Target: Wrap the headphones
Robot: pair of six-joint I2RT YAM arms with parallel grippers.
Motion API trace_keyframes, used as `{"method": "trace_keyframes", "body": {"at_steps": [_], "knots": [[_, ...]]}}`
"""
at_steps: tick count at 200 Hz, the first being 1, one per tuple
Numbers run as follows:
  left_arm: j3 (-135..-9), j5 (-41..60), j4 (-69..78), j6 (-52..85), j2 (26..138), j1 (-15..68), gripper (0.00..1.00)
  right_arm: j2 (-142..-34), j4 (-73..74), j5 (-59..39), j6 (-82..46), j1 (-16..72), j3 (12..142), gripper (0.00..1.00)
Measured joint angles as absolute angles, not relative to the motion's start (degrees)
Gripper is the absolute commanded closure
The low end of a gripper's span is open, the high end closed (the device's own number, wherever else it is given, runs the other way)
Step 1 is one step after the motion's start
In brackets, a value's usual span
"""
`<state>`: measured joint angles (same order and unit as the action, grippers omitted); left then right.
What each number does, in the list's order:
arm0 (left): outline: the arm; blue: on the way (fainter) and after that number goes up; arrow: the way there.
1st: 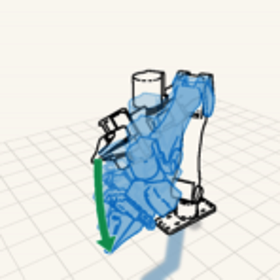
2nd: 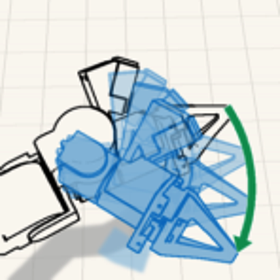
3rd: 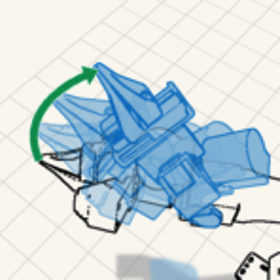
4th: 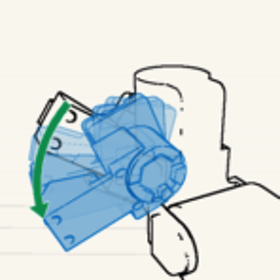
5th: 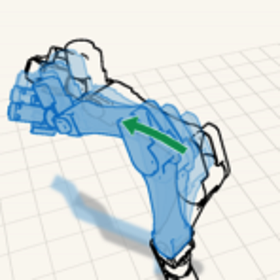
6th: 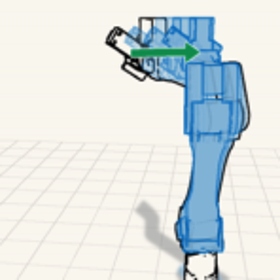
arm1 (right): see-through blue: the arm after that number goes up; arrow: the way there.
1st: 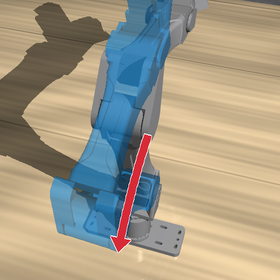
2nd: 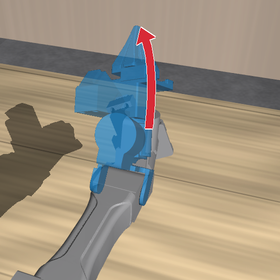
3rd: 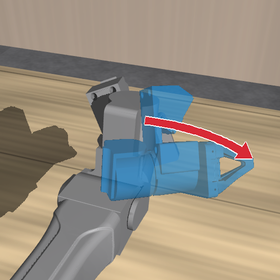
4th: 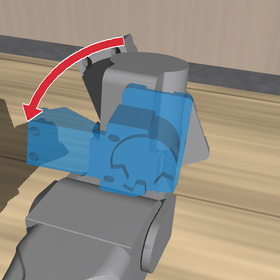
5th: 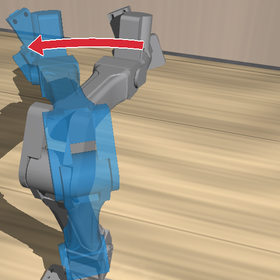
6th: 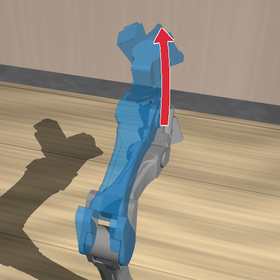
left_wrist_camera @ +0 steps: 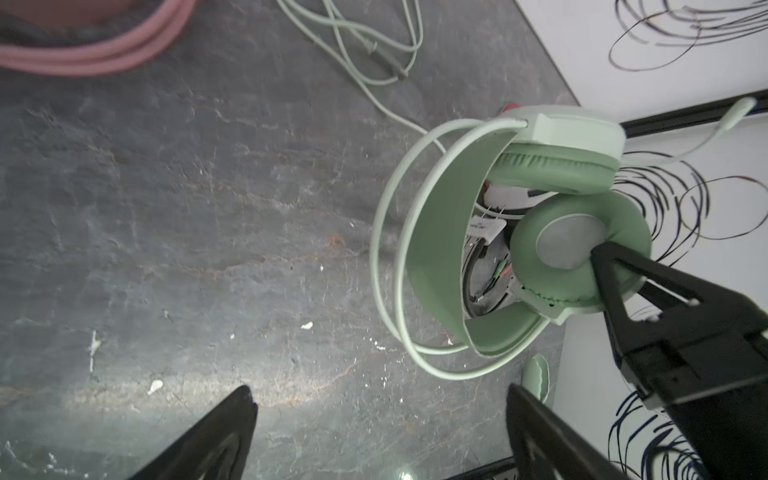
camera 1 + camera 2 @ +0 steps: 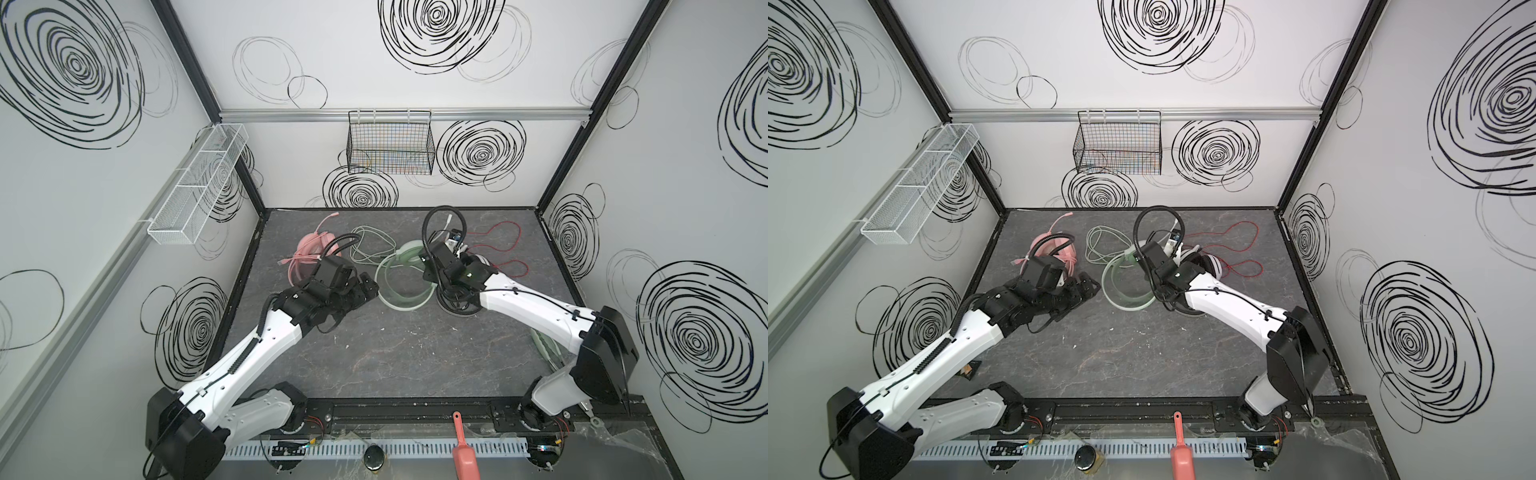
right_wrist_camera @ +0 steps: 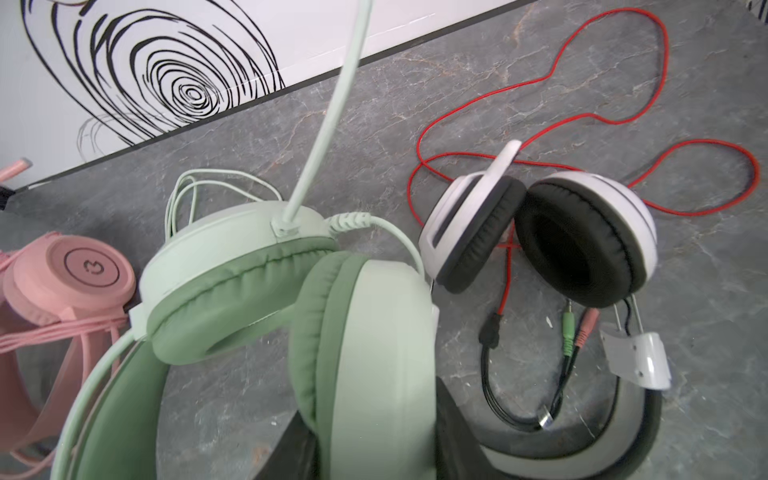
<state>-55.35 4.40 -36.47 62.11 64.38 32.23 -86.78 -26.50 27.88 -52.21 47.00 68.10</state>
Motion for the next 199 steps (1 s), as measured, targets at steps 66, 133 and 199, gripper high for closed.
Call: {"method": "trace_keyframes", "body": {"at_steps": [66, 133, 199], "knots": [[-51.66, 5.50, -39.33, 73.69, 68.42, 36.75, 0.09, -83.79, -26.76, 39.40, -56.97, 58.78, 66.15, 0.79], [-50.87, 4.89, -38.98, 79.18, 68.82, 38.15, 0.21, -82.76, -28.69, 44.56, -59.05, 62.37, 65.63, 0.79], [-50.74, 4.58, -37.34, 80.77, 68.82, 38.37, 0.10, -80.27, -29.76, 46.44, -60.05, 63.94, 65.19, 0.80]]}}
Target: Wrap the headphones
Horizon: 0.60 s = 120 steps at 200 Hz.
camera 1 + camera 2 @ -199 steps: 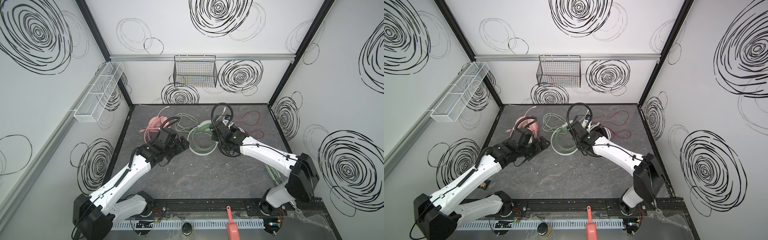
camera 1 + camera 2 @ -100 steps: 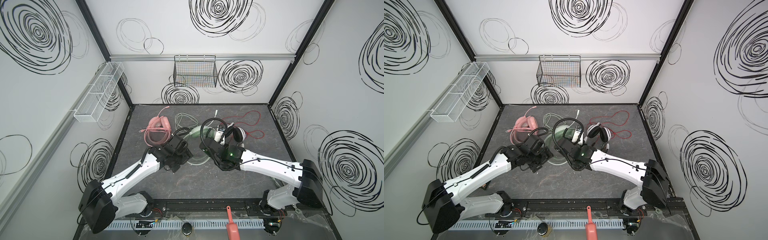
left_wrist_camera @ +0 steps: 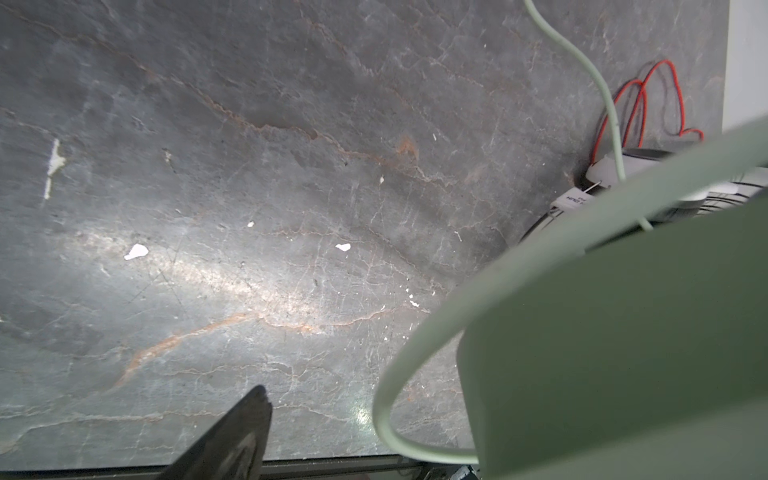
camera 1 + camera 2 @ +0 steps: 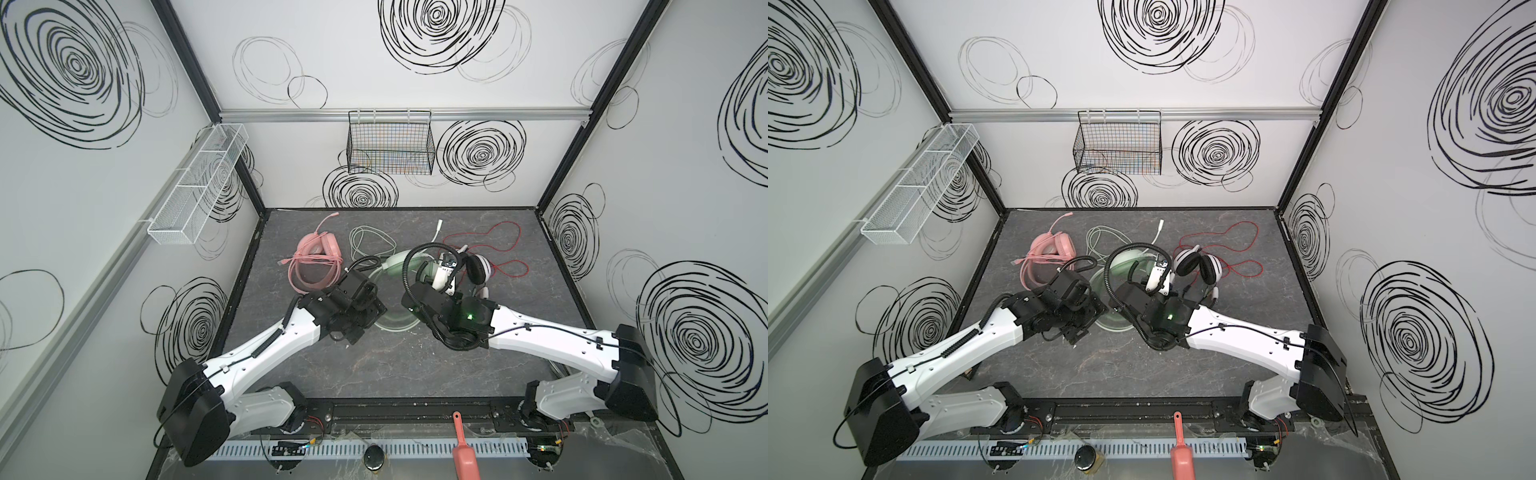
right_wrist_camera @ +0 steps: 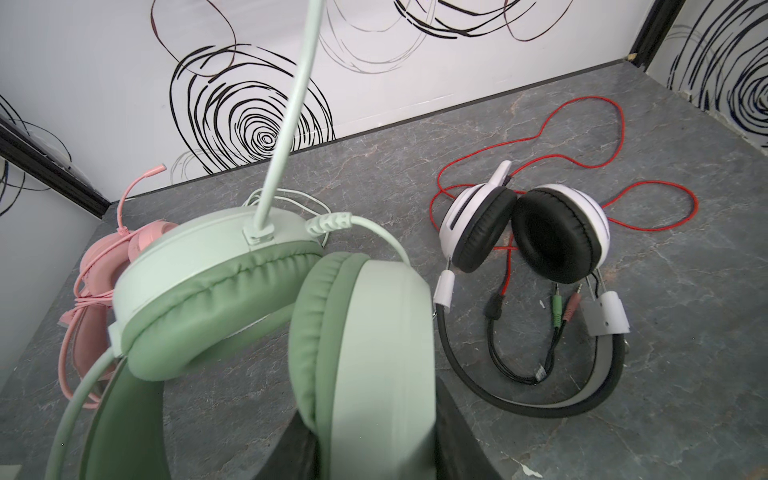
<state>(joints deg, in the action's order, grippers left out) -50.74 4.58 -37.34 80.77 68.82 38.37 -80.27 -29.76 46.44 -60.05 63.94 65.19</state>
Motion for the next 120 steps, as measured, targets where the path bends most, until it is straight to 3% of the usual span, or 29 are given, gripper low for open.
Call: {"method": "trace_keyframes", "body": {"at_steps": [50, 81, 120], "knots": [[-50.74, 3.88, -36.69, 80.84, 68.82, 38.37, 0.05, -80.25, -30.00, 46.85, -60.45, 64.25, 65.19, 0.80], [-50.74, 3.75, -35.75, 80.79, 68.82, 38.35, 0.21, -80.25, -30.02, 46.96, -60.66, 64.58, 65.19, 0.80], [-50.50, 4.25, -34.52, 80.16, 68.82, 38.09, 0.48, -80.25, -30.13, 46.96, -60.66, 64.82, 65.19, 0.80]]}}
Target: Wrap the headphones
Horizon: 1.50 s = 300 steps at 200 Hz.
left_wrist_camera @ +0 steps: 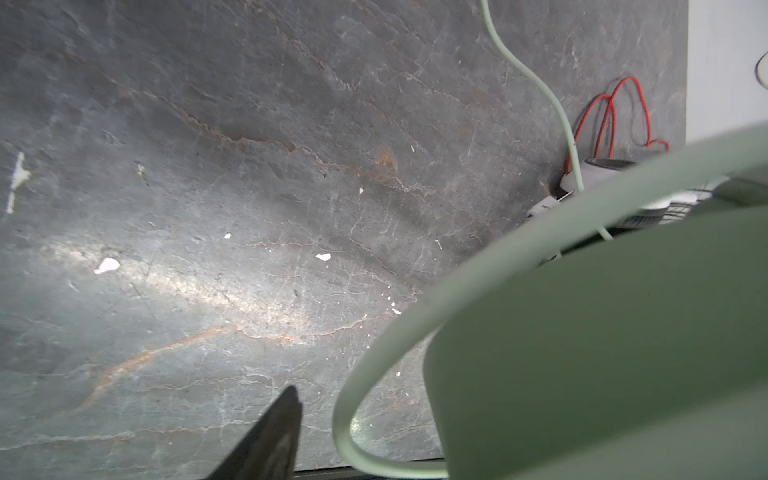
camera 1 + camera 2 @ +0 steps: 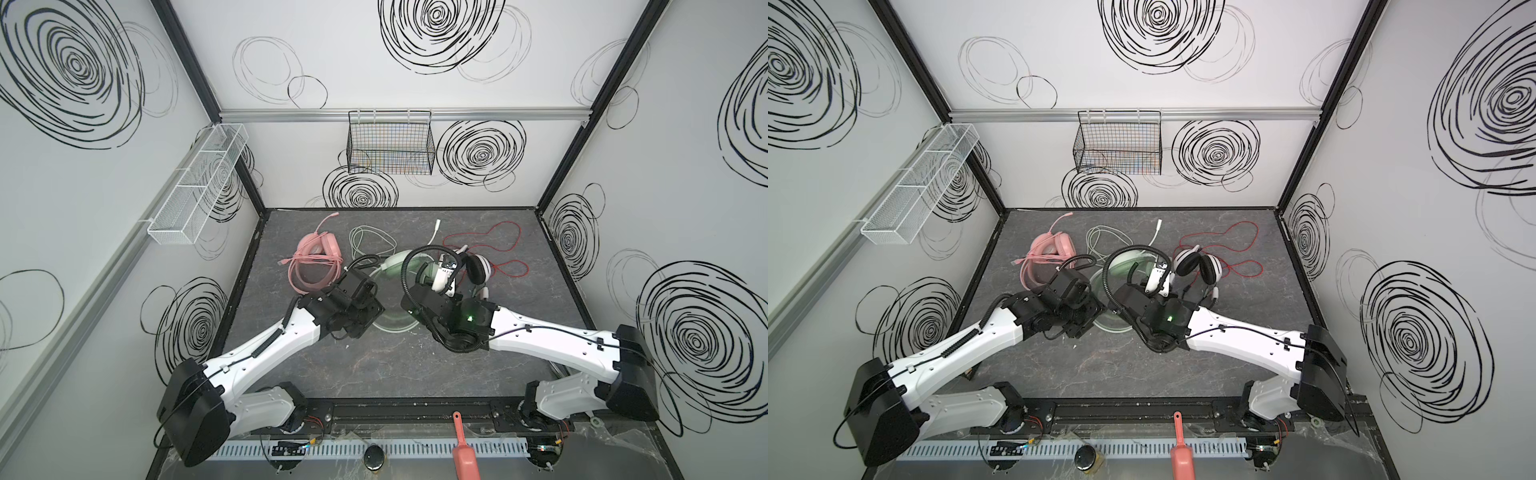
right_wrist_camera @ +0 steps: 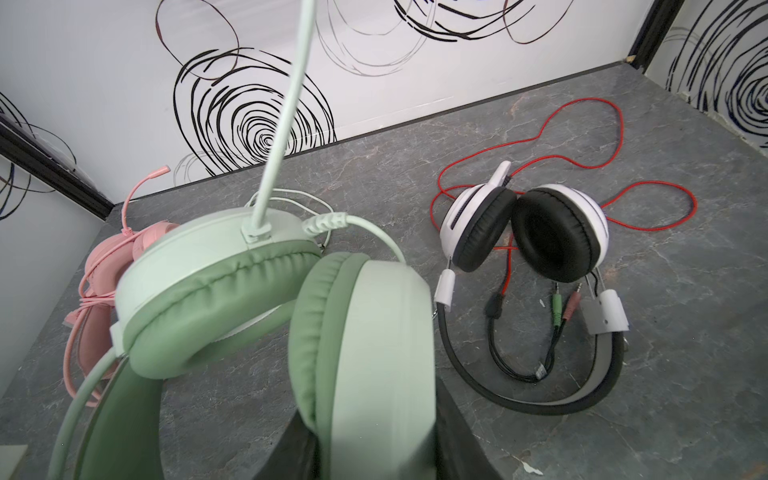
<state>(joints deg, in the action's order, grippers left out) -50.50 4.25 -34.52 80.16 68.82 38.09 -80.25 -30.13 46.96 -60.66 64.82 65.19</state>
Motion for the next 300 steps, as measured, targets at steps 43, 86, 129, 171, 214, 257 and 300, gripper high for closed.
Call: {"method": "trace_keyframes", "body": {"at_steps": [43, 86, 129, 171, 214, 257, 300], "knots": [[-50.24, 4.71, -34.15, 79.94, 68.82, 37.78, 0.53, -80.25, -30.15, 46.94, -60.64, 65.01, 65.19, 0.80], [-50.00, 5.08, -34.74, 78.61, 68.88, 36.88, 0.82, -80.25, -30.13, 47.22, -60.62, 65.36, 65.21, 0.80], [-49.84, 5.58, -36.47, 76.58, 69.49, 35.75, 1.00, -80.18, -29.50, 48.21, -60.62, 66.06, 65.19, 0.60], [-50.87, 5.13, -39.53, 68.14, 68.79, 30.24, 1.00, -73.87, -23.70, 45.91, -53.36, 66.94, 60.16, 0.28], [-56.03, -1.17, -47.66, 49.67, 64.25, 14.76, 1.00, -44.45, -11.05, 32.75, -31.90, 66.28, 45.65, 0.23], [-60.73, 1.74, -51.81, 35.18, 54.08, 6.90, 1.00, -34.09, -6.37, 20.67, -22.57, 57.47, 41.80, 0.20], [-64.23, 8.23, -56.86, 32.27, 50.37, 8.75, 1.00, -44.23, 1.98, -4.38, -20.36, 39.92, 32.01, 0.23]]}}
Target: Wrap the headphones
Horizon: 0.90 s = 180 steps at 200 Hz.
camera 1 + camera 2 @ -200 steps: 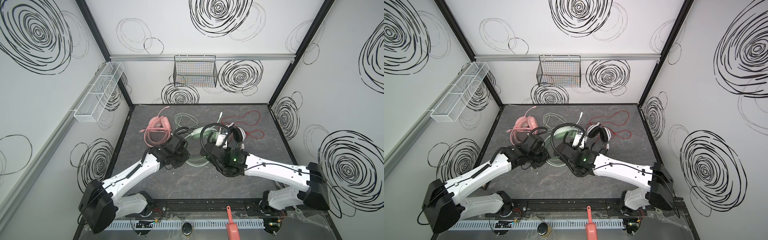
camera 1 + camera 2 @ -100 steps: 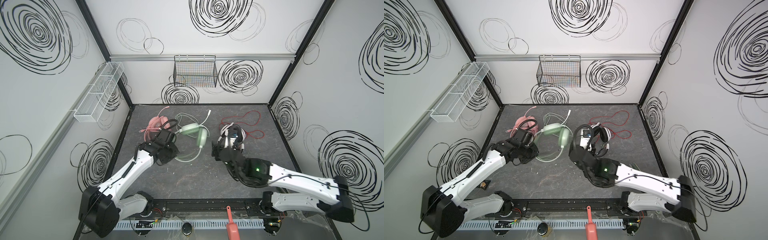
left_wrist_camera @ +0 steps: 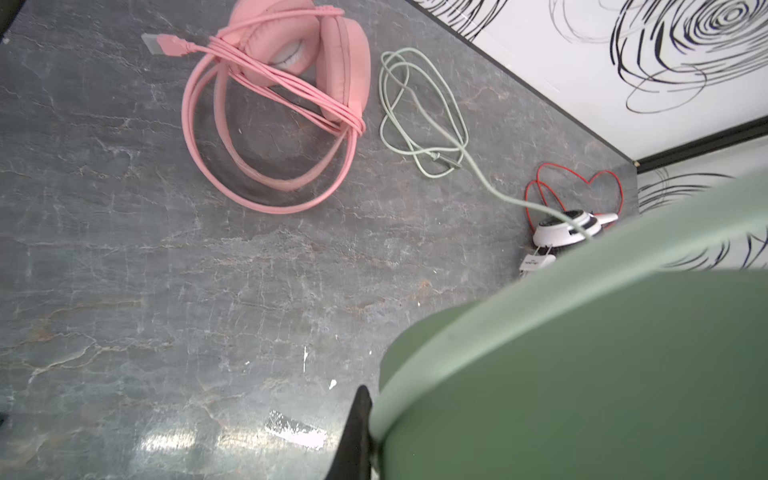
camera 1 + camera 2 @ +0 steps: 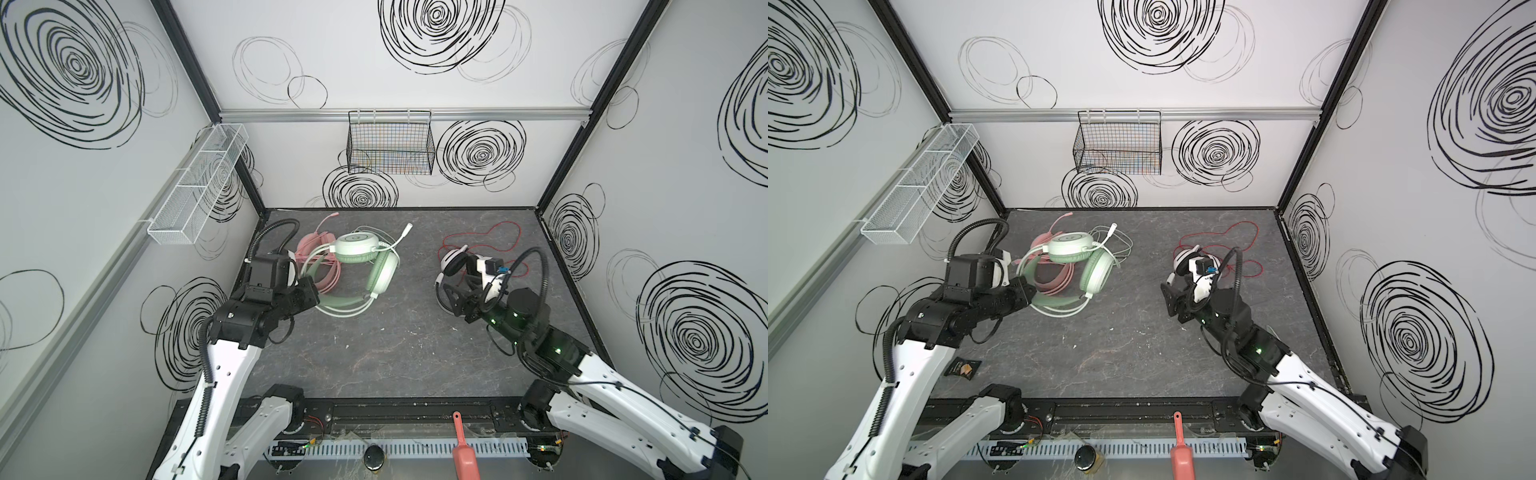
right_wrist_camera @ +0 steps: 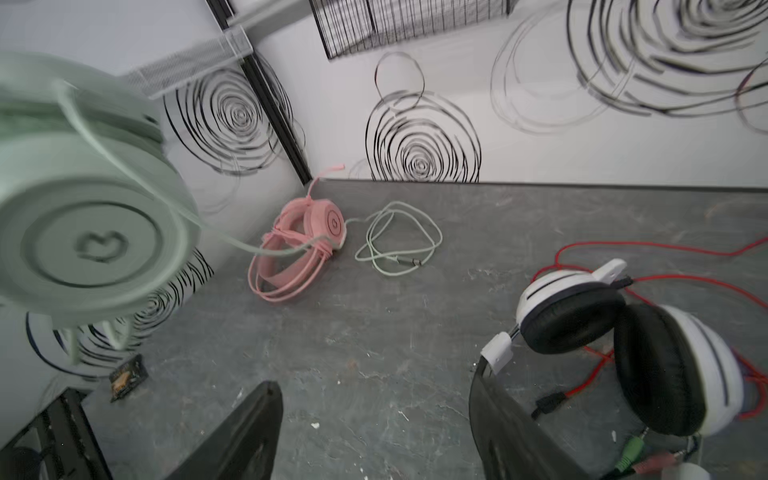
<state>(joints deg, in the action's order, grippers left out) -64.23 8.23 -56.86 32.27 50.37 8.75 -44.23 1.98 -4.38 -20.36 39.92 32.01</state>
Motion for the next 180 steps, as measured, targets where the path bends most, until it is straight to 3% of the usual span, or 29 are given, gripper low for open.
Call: {"method": "trace_keyframes", "body": {"at_steps": [31, 69, 117, 155, 180], "knots": [[-60.53, 14.26, -55.55, 35.53, 47.92, 12.14, 1.00, -47.11, 15.92, -16.03, -16.01, 39.13, 21.41, 0.20], [-54.30, 19.73, -53.60, 44.36, 42.24, 15.16, 1.00, -53.06, 33.12, -16.69, -8.34, 43.75, 13.78, 0.19], [-67.94, 19.84, -61.39, 43.81, 47.40, 20.99, 1.00, -69.45, 37.95, -19.11, -1.08, 44.66, 24.53, 0.22], [-74.76, 14.20, -68.82, 37.95, 50.11, 34.26, 1.00, -72.27, 46.15, -21.23, 3.55, 44.99, 22.96, 0.18], [-74.74, 13.58, -71.83, 35.77, 50.89, 38.30, 1.00, -74.32, 52.80, -22.85, 5.67, 44.99, 20.53, 0.17]]}}
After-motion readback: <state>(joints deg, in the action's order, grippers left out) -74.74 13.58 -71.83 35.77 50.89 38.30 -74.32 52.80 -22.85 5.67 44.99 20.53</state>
